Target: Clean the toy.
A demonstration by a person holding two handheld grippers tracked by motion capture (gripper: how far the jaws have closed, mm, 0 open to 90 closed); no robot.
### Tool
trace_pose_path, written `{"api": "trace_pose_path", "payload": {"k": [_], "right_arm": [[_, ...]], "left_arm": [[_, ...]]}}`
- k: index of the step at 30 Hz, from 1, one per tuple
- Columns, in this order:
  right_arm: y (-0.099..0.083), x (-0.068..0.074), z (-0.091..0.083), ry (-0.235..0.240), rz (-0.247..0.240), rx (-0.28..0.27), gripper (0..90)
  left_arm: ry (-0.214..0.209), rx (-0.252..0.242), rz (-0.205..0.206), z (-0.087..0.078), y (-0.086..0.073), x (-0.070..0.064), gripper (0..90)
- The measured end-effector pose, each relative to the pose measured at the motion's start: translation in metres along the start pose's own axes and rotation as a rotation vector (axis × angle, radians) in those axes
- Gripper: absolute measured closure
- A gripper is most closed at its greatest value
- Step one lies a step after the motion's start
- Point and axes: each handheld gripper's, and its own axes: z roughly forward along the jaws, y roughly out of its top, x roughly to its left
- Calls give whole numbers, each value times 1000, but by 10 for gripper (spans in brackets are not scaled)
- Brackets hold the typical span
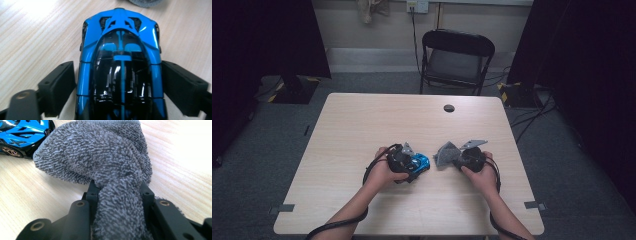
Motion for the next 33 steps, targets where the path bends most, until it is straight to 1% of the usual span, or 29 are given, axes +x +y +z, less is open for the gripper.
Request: {"api": "trace_pose_path", "payload": {"k": [1,3,4,5,8,9,11,13,14,15,16,17,19,21,22,23,24,26,28,30,32,33], "right_arm": [[0,0,0,-1,0,-1,636],[0,0,0,-2,-4,-2,634],[0,0,0,-3,-6,-2,634],[0,0,0,-3,-7,-1,633],[0,1,0,-6,-7,-2,632],[0,1,0,-6,-7,-3,632],[0,1,0,-5,0,-5,629],[0,0,0,-1,7,-6,629],[0,0,0,0,9,-7,629],[0,0,0,-1,15,-7,629],[0,0,0,-1,22,-9,633],[0,0,0,0,25,-9,636],[1,-1,-1,-2,43,-11,650],[2,-3,-2,2,59,-15,668],[4,-4,-4,2,78,-23,678],[5,-4,-5,-1,82,-27,684],[8,-4,-8,-8,91,-33,687],[14,-5,-12,-21,111,-48,690],[20,-6,-15,-21,128,-64,690],[28,-4,-16,-18,126,-73,690],[37,2,-14,-4,102,-72,691],[39,4,-13,3,91,-69,691]], "left_arm": [[6,-5,-19,0,0,0,128],[1,0,-19,-3,0,-1,189],[-11,13,2,-5,1,-1,238],[-7,22,-9,-5,2,-2,258],[-2,18,-17,-5,1,-2,259],[-6,16,-17,-6,1,-2,260],[-10,2,-33,-6,0,-1,261],[-16,-7,-35,-8,-2,0,262],[-13,-8,-31,-8,-2,-1,262],[-7,-7,-15,-10,-1,-1,262],[-10,-9,-13,-11,-1,0,262],[-12,-19,-22,-12,-1,0,262],[-15,-29,-12,-16,2,0,262],[-26,-46,-14,-21,4,-1,262],[-27,-49,-13,-22,5,-1,262],[-26,-61,-4,-24,6,-1,262],[-32,-62,-1,-25,7,-1,262],[-45,-73,19,-28,9,-3,262],[-59,-74,41,-31,12,-7,262],[-69,-78,59,-31,17,-11,262],[-75,-89,58,-31,19,-12,262],[-78,-92,64,-31,21,-12,262]]}}
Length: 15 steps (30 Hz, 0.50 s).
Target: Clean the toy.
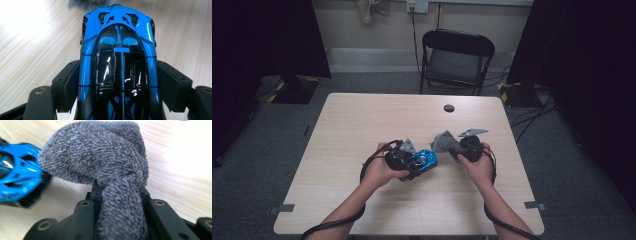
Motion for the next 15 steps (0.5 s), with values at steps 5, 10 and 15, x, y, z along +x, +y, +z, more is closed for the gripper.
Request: {"api": "trace_pose_path", "payload": {"k": [5,10,15], "right_arm": [[5,15,8,27,-70,25,690],[2,19,8,74,-99,23,691],[-4,21,8,54,-143,56,689]], "left_arm": [[9,-25,13,-2,2,-1,262],[34,-54,-15,-8,0,9,282],[37,-6,-25,-3,-7,13,283]]}}
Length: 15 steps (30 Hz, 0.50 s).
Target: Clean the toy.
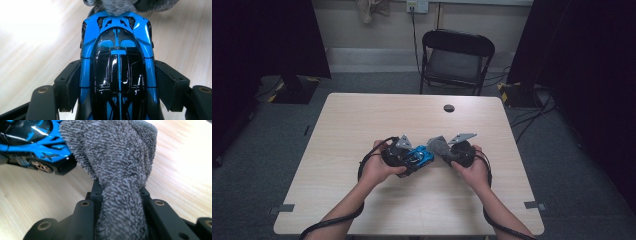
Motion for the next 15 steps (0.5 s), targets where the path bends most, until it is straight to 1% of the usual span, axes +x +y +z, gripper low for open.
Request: {"api": "trace_pose_path", "payload": {"k": [1,2,3,4,6,8,9,10,11,12,13,14,15], "right_arm": [[-1,0,1,2,3,1,689],[-4,0,2,-3,0,13,689],[-5,0,3,-8,-5,22,688],[-7,0,4,-13,-3,25,687],[-11,-1,4,-17,4,30,686],[-13,-3,4,-48,16,36,679],[-14,-5,4,-51,27,32,672],[-15,-6,4,-52,31,33,661],[-16,-6,4,-70,26,49,628],[-17,-6,5,-76,26,60,595],[-17,-7,6,-62,29,64,555],[-18,-7,6,-50,37,73,508],[-18,-6,6,-52,32,76,445]], "left_arm": [[9,9,4,2,-2,0,283],[5,8,-1,3,-4,-1,283],[-10,3,-18,4,-6,-1,283],[-14,9,-18,4,-7,-1,283],[-4,18,-3,4,-7,-1,284],[-5,18,0,3,-7,-1,284],[-4,11,-3,2,-7,-1,283],[-4,14,7,1,-6,-1,283],[-6,18,8,1,-6,-2,283],[-4,16,9,1,-6,-2,283],[-3,21,14,1,-6,-2,283],[-6,24,9,1,-6,-2,283],[-4,30,11,1,-7,-2,283]]}}
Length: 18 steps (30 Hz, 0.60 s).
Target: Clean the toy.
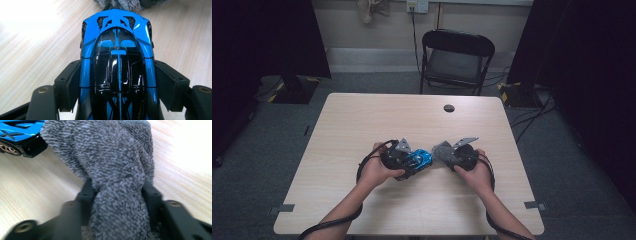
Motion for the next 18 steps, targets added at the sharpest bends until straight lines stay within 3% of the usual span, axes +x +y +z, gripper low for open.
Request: {"api": "trace_pose_path", "payload": {"k": [1,3,8,12,14,18], "right_arm": [[1,1,0,9,-9,8,331],[3,3,-2,20,-12,31,229],[10,1,-15,39,-8,-56,209],[10,-2,-8,55,0,-52,316],[6,-1,1,46,6,-22,416],[-1,-4,8,32,19,-30,632]], "left_arm": [[-1,1,2,1,-1,0,283],[2,4,-3,2,-2,0,283],[-8,3,5,2,-3,-1,283],[-24,0,3,0,1,-2,283],[-27,-4,8,0,2,-2,283],[-31,-8,13,-3,2,-3,283]]}}
